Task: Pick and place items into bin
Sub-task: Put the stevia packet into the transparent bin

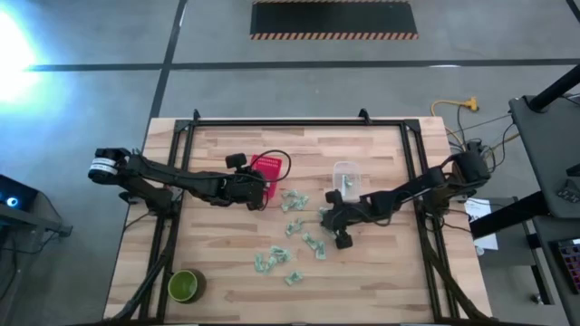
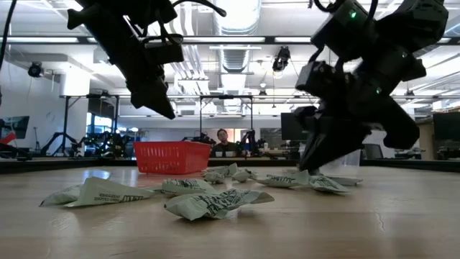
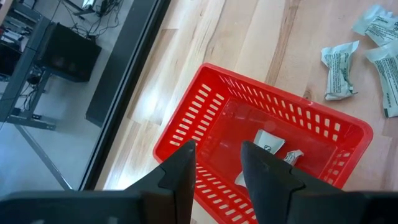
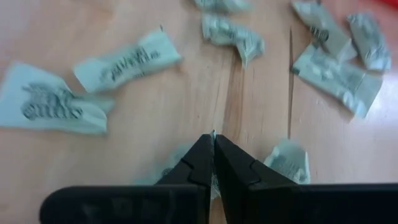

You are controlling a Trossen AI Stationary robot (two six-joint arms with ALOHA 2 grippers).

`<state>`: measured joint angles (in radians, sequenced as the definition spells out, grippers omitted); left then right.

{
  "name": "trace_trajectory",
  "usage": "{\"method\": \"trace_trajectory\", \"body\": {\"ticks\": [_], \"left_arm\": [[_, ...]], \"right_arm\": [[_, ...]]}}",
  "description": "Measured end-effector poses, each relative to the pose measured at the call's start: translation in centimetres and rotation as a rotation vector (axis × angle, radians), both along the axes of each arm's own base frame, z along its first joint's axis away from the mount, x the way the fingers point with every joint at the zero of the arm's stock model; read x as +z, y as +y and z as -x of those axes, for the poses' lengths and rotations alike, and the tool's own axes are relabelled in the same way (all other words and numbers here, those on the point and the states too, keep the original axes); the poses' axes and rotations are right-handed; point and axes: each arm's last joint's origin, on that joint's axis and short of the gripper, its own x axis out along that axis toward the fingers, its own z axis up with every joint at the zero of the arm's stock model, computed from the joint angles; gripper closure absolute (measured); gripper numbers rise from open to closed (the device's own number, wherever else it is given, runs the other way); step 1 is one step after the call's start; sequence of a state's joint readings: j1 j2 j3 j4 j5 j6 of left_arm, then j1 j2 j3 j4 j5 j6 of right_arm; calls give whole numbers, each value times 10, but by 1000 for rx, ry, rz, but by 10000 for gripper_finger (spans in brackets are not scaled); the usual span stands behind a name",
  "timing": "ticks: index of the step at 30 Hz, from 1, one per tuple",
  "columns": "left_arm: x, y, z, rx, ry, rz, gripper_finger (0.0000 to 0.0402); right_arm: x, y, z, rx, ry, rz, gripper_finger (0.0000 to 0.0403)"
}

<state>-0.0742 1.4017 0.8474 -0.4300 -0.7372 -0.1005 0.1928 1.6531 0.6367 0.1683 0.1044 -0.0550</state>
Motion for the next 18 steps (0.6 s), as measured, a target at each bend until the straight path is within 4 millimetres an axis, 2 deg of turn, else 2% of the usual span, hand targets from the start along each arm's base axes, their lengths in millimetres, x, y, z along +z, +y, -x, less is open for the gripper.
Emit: {"method": "trace_trajectory", "body": {"ticks": [9,18], "left_arm": [[0,0,0,0,1,0,290],[0,0,0,0,1,0,290]], "right_arm": [[39,6,-2,23,-37,-3,394],[73,-9,24,-149,-1,190,394]]}}
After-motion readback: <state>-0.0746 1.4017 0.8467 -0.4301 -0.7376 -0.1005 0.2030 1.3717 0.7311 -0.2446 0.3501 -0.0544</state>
